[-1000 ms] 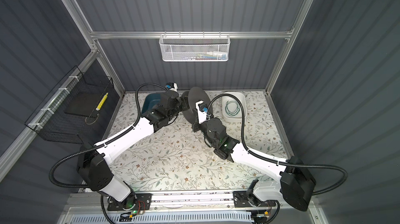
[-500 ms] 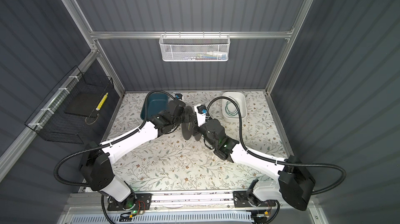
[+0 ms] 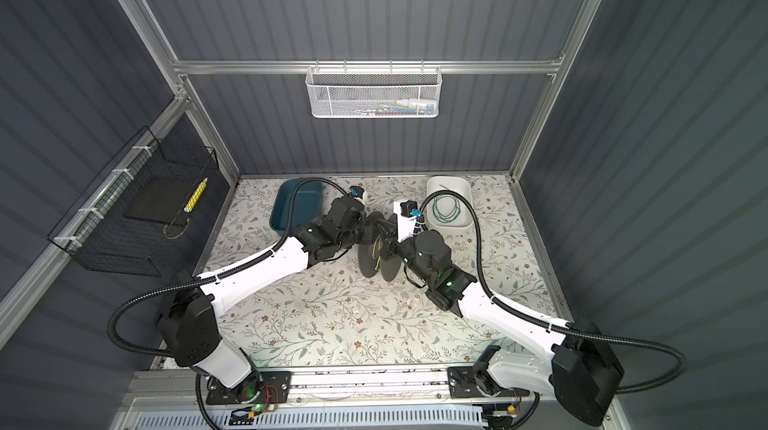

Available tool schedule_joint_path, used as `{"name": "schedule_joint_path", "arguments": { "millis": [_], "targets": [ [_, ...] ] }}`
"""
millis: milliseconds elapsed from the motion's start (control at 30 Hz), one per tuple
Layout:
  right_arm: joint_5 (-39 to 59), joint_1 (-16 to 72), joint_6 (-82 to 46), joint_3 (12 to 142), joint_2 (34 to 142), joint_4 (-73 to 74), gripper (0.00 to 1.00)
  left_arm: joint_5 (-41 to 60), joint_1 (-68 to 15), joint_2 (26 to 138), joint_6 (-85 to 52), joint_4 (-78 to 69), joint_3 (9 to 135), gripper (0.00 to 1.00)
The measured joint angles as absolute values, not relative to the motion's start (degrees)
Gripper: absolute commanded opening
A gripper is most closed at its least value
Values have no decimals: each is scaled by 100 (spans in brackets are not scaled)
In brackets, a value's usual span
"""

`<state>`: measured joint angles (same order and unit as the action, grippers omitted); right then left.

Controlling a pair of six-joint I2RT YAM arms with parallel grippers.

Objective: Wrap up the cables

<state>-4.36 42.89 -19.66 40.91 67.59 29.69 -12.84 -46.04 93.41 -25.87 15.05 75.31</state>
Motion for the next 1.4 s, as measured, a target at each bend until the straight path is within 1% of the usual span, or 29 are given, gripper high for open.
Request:
{"name": "schedule_joint_path", "arguments": {
  "millis": [167, 400, 600, 633, 700, 767, 800, 900, 1000, 1100, 1267, 1400],
  "targets": [
    [-314, 3957, -2416, 4152, 6984, 3041, 0, -1262, -4617, 9341, -2506, 1479, 7389, 0],
    [-69, 3483, -2707, 4871, 7605, 2976, 0, -1293, -4908, 9341, -2102, 1695, 7288, 0],
    [91, 3258, -2816, 5137, 7594, 2808, 1, -1409, -4984, 9268, -1940, 1747, 7244, 0],
    [104, 3227, -2812, 5137, 7542, 2716, 6, -1448, -4984, 9258, -1898, 1774, 7244, 0],
    [95, 3148, -2773, 5131, 7367, 2427, 25, -1492, -4984, 9227, -1780, 1857, 7251, 0],
    [73, 3024, -2648, 5120, 7124, 2016, 33, -1500, -4984, 9212, -1647, 1981, 7301, 0],
    [58, 2947, -2596, 5113, 6993, 1806, 40, -1527, -4984, 9203, -1570, 2058, 7341, 0],
    [-47, 2670, -2429, 5092, 6530, 1052, 57, -1653, -4984, 9168, -1393, 2314, 7491, 0],
    [-145, 2438, -2204, 5113, 6088, 165, 59, -1789, -4984, 9059, -1258, 2528, 7625, 0],
    [-75, 2366, -1850, 5336, 6060, -805, 58, -1892, -4984, 9011, -1098, 2965, 7999, 0],
    [370, 2399, -1369, 5782, 6801, -1970, 57, -2043, -4980, 9013, -808, 3793, 8871, 0],
    [412, 2598, -913, 5983, 7607, -2552, 59, -2086, -4925, 9002, -639, 4285, 9164, 0]
  ]
}}
